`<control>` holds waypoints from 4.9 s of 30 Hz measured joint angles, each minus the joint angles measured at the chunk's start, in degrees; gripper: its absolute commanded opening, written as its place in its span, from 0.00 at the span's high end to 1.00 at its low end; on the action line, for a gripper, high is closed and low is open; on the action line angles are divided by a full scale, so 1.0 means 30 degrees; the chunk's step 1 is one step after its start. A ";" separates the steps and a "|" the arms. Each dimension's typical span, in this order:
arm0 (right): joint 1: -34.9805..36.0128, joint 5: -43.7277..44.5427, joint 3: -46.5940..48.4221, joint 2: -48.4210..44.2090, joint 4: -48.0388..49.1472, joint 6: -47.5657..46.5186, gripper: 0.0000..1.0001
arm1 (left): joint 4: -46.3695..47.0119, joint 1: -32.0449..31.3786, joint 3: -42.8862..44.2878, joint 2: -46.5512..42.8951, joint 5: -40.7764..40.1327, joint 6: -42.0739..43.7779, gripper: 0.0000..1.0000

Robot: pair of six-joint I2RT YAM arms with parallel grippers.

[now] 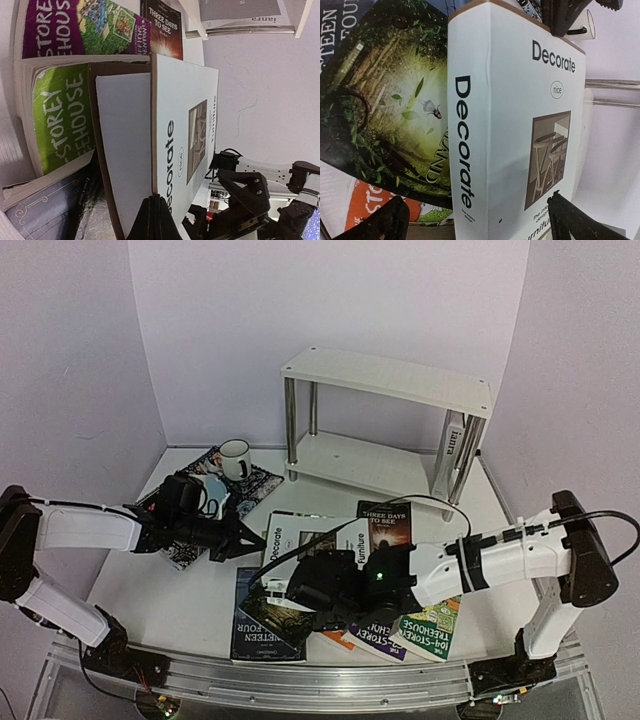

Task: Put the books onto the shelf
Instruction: Pick up the book from the book pile, then place the book on the shelf.

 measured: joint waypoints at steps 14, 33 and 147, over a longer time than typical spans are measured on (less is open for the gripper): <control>0.0542 0.6131 0.0026 0.2297 0.3981 -0.3396 0.18 | 0.0019 -0.0004 0.0800 -0.0411 0.0547 -0.1381 1.00; 0.0618 0.8610 -0.2262 0.1290 0.9576 -0.5889 0.71 | -0.0279 0.0000 0.1387 -0.2166 -0.0145 -0.1755 0.38; -1.6791 0.0222 -0.6375 0.0403 2.5815 0.7722 0.73 | -0.0112 -0.1960 0.2745 -0.1912 -0.7708 0.2819 0.01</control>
